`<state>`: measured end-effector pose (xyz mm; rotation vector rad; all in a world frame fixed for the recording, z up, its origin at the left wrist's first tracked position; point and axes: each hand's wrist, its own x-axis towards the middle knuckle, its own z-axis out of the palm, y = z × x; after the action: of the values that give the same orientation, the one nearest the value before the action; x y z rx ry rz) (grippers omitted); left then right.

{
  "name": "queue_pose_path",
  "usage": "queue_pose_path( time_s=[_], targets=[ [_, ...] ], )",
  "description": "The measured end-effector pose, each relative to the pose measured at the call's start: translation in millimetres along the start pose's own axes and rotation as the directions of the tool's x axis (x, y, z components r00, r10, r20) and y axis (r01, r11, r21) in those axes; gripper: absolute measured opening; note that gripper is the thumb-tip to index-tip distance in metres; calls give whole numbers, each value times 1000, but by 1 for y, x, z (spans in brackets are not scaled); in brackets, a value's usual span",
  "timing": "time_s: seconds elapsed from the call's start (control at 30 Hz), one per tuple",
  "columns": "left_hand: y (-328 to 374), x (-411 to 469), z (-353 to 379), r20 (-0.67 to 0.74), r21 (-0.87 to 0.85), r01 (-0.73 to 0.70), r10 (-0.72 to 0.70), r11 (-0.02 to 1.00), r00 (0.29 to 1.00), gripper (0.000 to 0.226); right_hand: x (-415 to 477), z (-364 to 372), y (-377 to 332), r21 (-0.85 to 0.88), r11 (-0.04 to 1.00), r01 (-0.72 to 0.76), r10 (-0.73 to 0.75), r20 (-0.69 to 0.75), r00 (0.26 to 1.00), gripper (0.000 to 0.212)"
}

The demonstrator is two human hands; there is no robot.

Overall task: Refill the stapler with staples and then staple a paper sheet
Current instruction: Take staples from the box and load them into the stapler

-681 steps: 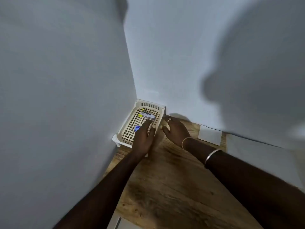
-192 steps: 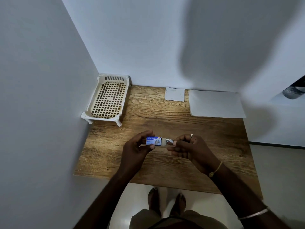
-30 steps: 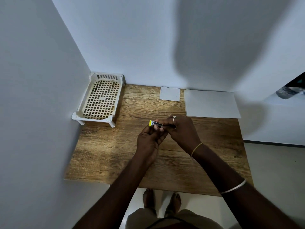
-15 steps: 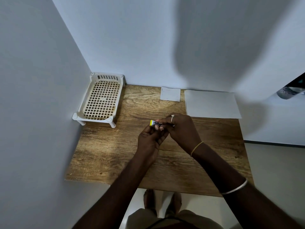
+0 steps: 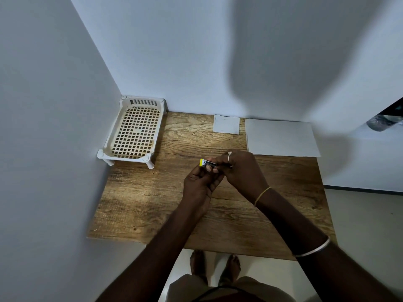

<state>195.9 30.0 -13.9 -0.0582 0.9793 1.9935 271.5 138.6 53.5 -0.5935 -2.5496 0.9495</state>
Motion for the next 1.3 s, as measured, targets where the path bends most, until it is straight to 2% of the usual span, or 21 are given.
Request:
queue_pose_path(
  time_s=[0.2,0.27,0.53,0.87,1.03,1.2,1.3],
  targets=[
    [1,1,1,-5,-18,13,-13,1000,1000,18,0,1,-2,-46,999,-17,18,7,1000,30],
    [1,1,0,1,-14,5,-5,1000,1000,13,0,-1,-3,-33,999,-28,28,3,1000,29],
    [0,2,-3,11,-3,6,-6,1000,1000,16,3,-4,-3,-12,999,-37,37,10,999,30],
    [1,1,-6,10,-7,0,0,1000,1000,32,0,5,1,-34,999,-13,13,-7,1000,30],
    [1,0,-9,22,0,-3,3,1000,1000,17,-1,4,0,1,1000,-10,10,-34,999,32],
    [2,-1,-6,30,3,-14,14,1000,999,36,1,2,1,-11,1000,-15,15,1,1000,31],
    [1,-1,-7,28,7,-8,8,1000,1000,32,2,2,1,-27,1000,-11,11,7,1000,31]
  ],
)
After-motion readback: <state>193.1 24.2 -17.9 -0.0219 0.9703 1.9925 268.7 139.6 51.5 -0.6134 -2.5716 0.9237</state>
